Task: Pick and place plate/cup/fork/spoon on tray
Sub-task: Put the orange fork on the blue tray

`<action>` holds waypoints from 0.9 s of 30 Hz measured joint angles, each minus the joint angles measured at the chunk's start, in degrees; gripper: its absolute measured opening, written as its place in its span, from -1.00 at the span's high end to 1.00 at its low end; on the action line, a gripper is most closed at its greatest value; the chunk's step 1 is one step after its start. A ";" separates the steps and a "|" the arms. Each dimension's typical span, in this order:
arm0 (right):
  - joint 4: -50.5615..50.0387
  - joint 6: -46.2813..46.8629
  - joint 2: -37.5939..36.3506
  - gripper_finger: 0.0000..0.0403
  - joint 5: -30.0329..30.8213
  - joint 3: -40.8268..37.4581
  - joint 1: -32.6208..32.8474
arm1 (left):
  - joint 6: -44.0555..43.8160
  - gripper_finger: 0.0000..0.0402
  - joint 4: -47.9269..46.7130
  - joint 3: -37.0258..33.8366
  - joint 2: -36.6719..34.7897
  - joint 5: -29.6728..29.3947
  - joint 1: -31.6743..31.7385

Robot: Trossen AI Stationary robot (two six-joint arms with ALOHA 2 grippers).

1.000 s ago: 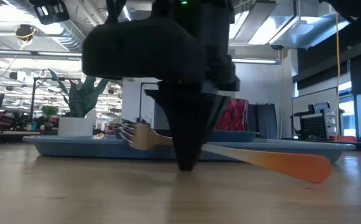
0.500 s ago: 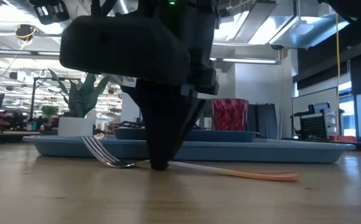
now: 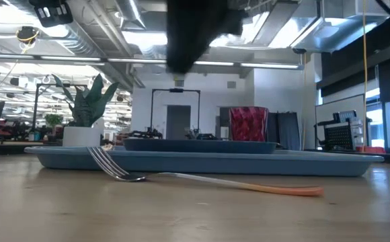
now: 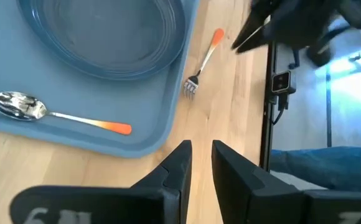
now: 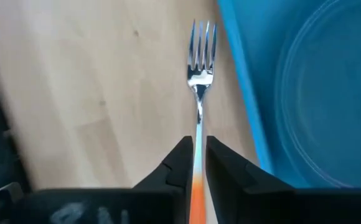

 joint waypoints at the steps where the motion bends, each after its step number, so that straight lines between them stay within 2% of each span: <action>1: -0.45 -0.02 -1.21 0.77 0.02 0.00 0.13 | 0.99 0.73 0.00 0.00 0.02 0.00 0.00; 7: -3.56 -4.33 -8.48 0.77 0.04 0.00 1.46 | 16.17 0.73 0.07 0.00 0.02 -1.00 -2.25; 13: -5.96 -6.92 -15.91 0.77 0.73 0.02 3.30 | 25.13 0.73 0.93 -0.01 2.66 -7.10 -8.44; 22: -9.27 -8.75 -24.84 0.77 11.42 0.02 6.90 | 34.04 0.73 8.70 -0.07 13.99 -16.33 -21.61; 27: -9.61 -9.18 -26.92 0.77 14.82 0.02 8.13 | 40.43 0.73 15.86 -0.07 22.51 -25.61 -27.47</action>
